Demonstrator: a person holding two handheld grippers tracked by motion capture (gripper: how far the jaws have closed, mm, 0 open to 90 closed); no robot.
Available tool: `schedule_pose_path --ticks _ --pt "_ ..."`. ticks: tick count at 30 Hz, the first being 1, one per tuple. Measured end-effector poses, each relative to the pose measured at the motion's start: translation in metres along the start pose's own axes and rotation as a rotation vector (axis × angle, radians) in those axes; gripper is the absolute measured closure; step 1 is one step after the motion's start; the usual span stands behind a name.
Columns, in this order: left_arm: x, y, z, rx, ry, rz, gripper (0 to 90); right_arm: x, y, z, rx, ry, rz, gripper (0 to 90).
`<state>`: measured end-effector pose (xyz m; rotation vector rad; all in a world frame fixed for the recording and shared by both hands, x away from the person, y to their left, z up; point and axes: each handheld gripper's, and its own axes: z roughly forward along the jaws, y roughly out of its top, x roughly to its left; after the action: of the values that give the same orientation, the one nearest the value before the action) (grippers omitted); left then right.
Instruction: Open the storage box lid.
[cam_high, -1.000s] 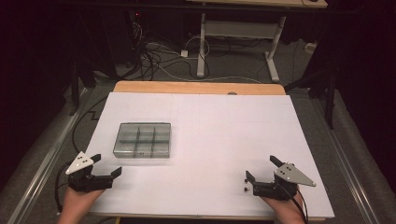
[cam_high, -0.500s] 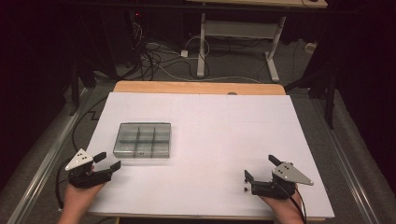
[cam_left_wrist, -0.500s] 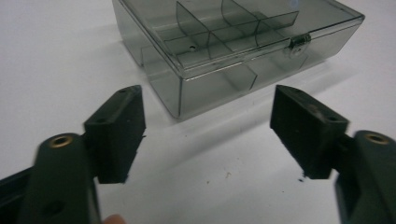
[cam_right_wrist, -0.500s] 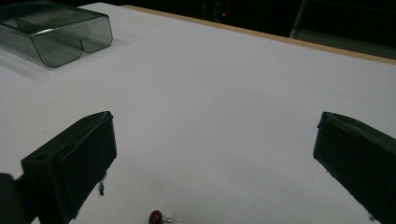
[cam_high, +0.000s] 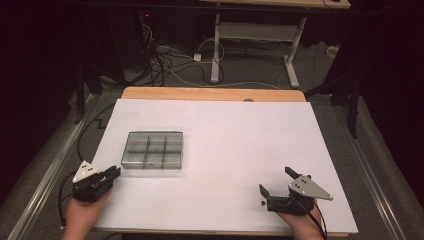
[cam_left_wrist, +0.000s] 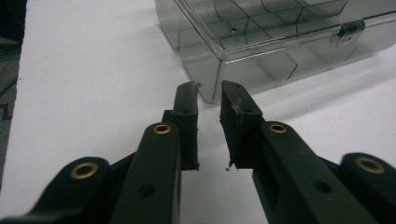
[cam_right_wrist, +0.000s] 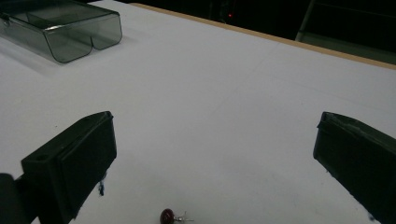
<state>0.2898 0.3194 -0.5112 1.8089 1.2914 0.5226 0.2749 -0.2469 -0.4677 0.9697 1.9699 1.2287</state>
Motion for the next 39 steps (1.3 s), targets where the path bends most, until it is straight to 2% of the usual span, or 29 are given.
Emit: schedule_pose_path --ticks 4,6,10,15,18,23,27,35,39 --pt "0.003 0.0 0.0 -0.001 -0.021 -0.022 83.3 -0.002 -0.001 -0.002 -0.002 -0.002 0.009 0.0" --pt "0.003 0.0 0.0 -0.004 -0.027 -0.019 87.0 -0.003 -0.001 -0.002 -0.002 0.006 0.018 0.0" --pt "0.002 -0.001 -0.001 -0.007 -0.027 -0.009 87.6 -0.003 -0.002 -0.001 0.002 0.015 0.021 0.0" --pt "0.006 -0.002 -0.004 -0.05 -0.058 -0.035 87.6 -0.003 -0.002 -0.001 -0.002 0.022 0.022 0.0" --pt "0.004 0.0 -0.007 -0.064 -0.055 -0.02 87.7 -0.003 -0.002 -0.002 0.0 0.025 0.029 0.0" --pt "0.002 0.014 -0.012 -0.069 -0.062 -0.033 87.6 -0.004 -0.001 -0.003 -0.001 0.023 0.04 0.0" --pt "0.0 0.028 -0.008 -0.077 -0.07 -0.037 87.7 -0.005 -0.002 -0.003 0.004 0.025 0.051 0.0" --pt "-0.006 0.057 0.005 -0.097 -0.083 -0.021 87.7 -0.005 -0.001 -0.004 -0.003 0.032 0.046 0.0" --pt "-0.007 0.07 0.014 -0.085 -0.075 0.01 87.8 -0.005 -0.001 -0.005 -0.004 0.037 0.049 0.0"
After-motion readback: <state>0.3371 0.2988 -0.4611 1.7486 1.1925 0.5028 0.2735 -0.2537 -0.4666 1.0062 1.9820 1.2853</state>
